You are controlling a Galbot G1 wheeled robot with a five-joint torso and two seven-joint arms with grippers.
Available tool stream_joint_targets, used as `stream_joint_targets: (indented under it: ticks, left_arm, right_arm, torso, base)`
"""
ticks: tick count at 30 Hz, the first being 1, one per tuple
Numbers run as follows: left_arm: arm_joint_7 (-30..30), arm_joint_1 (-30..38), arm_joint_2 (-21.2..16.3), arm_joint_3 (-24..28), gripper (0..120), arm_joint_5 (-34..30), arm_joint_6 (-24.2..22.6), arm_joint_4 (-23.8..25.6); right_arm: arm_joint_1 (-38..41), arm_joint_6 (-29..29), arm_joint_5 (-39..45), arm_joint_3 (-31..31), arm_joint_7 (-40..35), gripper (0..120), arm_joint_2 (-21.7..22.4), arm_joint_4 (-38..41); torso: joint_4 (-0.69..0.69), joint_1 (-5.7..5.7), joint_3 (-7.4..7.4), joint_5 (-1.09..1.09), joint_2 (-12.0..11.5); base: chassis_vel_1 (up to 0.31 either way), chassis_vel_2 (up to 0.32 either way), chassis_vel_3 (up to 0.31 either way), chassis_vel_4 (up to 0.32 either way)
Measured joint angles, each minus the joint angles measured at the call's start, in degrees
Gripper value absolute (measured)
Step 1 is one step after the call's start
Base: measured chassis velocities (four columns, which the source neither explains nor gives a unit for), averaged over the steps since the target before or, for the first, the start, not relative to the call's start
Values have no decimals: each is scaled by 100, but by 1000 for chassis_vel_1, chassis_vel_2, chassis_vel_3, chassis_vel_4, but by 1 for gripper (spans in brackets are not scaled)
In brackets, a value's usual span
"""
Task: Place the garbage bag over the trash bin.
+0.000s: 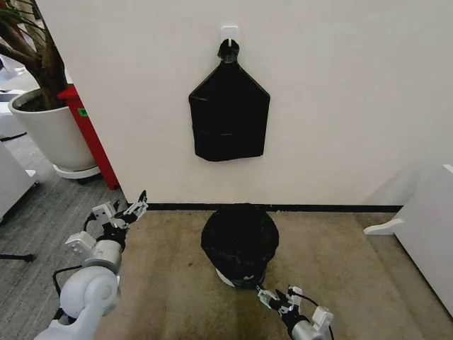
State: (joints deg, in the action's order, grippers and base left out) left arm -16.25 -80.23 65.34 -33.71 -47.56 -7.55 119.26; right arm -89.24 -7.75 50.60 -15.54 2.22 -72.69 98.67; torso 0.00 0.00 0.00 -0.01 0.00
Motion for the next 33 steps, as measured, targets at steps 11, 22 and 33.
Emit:
stream_joint_targets:
  ticks: [11,22,33]
  left_arm:
    - [-64,-22,5,28,100,33,-7,67]
    - [-57,17,25,92,100,91,17,32]
    - [-22,94,24,173,100,91,79,-48]
  right_arm:
    - [354,-160,-12,166,-191,100,-35,-356]
    - [658,-352,-555,94,-601,100,-102,-1089]
    - [495,-382,-778,98,-859,100,-186,-574]
  torso:
    - [0,0,0,0,0]
    - [-1,0,0,1,-1]
    - [0,0,0,0,-1]
  base:
    - [0,0,0,0]
    - [0,0,0,0]
    - [0,0,0,0]
